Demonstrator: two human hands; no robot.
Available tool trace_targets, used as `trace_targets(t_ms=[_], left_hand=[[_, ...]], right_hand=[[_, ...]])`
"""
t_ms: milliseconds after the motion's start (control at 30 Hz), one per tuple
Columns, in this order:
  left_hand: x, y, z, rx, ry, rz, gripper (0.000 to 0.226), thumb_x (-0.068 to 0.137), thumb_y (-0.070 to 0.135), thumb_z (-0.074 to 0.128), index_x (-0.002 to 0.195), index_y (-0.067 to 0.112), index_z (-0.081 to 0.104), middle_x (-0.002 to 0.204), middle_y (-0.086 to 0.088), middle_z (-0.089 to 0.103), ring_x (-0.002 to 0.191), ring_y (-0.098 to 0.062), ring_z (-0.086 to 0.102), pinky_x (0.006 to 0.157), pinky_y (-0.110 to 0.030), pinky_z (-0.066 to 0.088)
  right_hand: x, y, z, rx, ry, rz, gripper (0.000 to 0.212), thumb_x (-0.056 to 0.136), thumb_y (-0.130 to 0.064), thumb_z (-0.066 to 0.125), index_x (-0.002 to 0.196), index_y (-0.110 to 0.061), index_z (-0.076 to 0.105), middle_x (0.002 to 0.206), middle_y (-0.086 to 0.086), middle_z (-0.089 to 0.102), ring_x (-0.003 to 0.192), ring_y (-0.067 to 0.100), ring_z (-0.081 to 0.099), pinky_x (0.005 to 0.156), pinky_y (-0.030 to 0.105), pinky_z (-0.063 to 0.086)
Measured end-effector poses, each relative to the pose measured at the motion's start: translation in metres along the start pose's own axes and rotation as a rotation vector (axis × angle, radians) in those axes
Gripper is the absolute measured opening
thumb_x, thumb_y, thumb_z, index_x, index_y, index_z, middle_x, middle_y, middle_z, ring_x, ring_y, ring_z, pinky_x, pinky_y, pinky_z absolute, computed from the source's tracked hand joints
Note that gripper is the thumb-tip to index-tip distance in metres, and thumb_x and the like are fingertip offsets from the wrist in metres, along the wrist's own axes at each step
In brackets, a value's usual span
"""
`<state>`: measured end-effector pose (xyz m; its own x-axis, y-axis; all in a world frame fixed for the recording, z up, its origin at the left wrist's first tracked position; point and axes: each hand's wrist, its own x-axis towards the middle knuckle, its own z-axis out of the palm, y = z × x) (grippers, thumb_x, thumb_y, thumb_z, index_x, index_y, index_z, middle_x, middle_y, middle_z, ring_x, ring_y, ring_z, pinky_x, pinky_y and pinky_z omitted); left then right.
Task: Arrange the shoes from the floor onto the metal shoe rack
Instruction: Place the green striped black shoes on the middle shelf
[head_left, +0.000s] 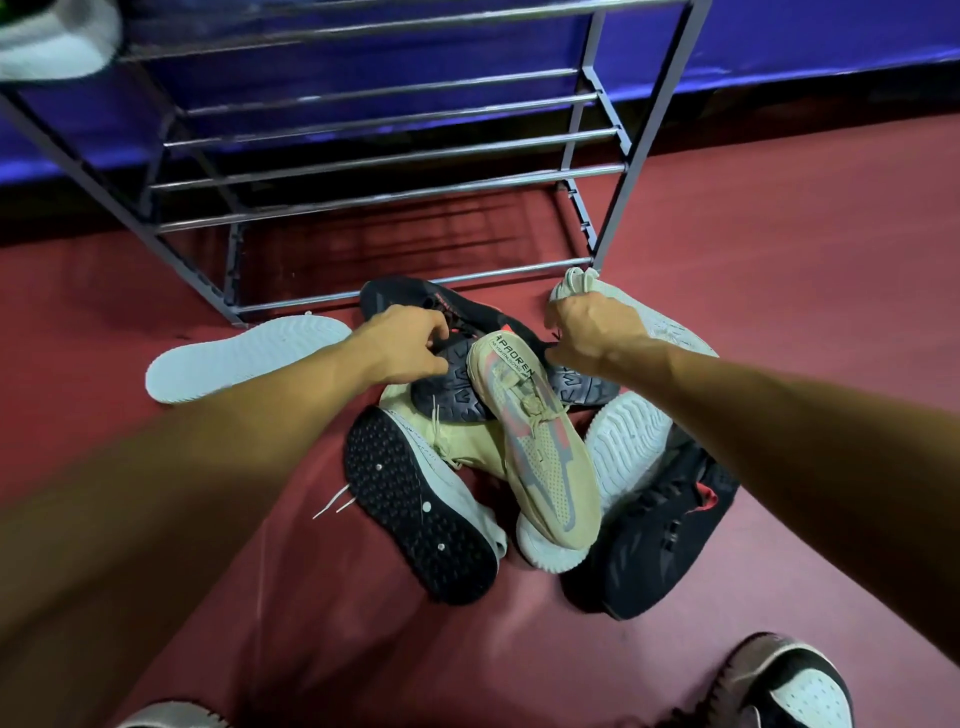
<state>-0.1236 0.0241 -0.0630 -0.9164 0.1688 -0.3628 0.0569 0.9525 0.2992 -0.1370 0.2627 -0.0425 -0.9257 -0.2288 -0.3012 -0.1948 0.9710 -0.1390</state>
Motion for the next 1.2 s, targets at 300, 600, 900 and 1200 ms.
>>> trace_targets(t_ms=[300, 600, 900, 1200], left_hand=[[0.029, -0.01, 0.019, 0.023, -0.13, -0.006, 0.058, 0.08, 0.042, 0.074, 0.131, 0.02, 0.057, 0.121, -0.004, 0.064, 0.113, -0.024, 0.06, 0.094, -0.035, 0.049], [0.036, -0.01, 0.029, 0.002, -0.173, 0.008, 0.044, 0.079, 0.044, 0.075, 0.111, 0.025, 0.051, 0.098, 0.001, 0.061, 0.093, -0.026, 0.061, 0.075, -0.033, 0.046], [0.016, 0.003, 0.0, -0.055, -0.004, 0.066, 0.039, 0.069, 0.039, 0.079, 0.094, 0.029, 0.051, 0.082, 0.005, 0.064, 0.082, -0.024, 0.062, 0.072, -0.038, 0.052], [-0.016, 0.023, -0.031, -0.165, 0.141, 0.108, 0.038, 0.063, 0.029, 0.082, 0.093, 0.032, 0.059, 0.077, 0.019, 0.057, 0.078, -0.02, 0.059, 0.07, -0.031, 0.052]], right_hand=[[0.031, 0.006, 0.023, -0.062, -0.139, -0.051, 0.04, 0.084, -0.04, 0.066, 0.121, -0.022, 0.063, 0.116, 0.005, 0.068, 0.105, 0.028, 0.062, 0.085, 0.035, 0.054], [0.04, 0.01, 0.025, -0.092, -0.193, -0.062, 0.043, 0.084, -0.043, 0.069, 0.123, -0.025, 0.062, 0.109, 0.003, 0.066, 0.087, 0.022, 0.054, 0.074, 0.03, 0.049], [0.025, 0.013, 0.013, -0.027, -0.077, -0.037, 0.042, 0.087, -0.028, 0.067, 0.129, -0.031, 0.063, 0.12, 0.002, 0.067, 0.103, 0.027, 0.063, 0.075, 0.028, 0.045], [0.016, -0.016, -0.032, 0.161, 0.058, -0.118, 0.047, 0.075, -0.016, 0.067, 0.118, -0.034, 0.07, 0.117, 0.0, 0.071, 0.103, 0.023, 0.067, 0.086, 0.032, 0.056]])
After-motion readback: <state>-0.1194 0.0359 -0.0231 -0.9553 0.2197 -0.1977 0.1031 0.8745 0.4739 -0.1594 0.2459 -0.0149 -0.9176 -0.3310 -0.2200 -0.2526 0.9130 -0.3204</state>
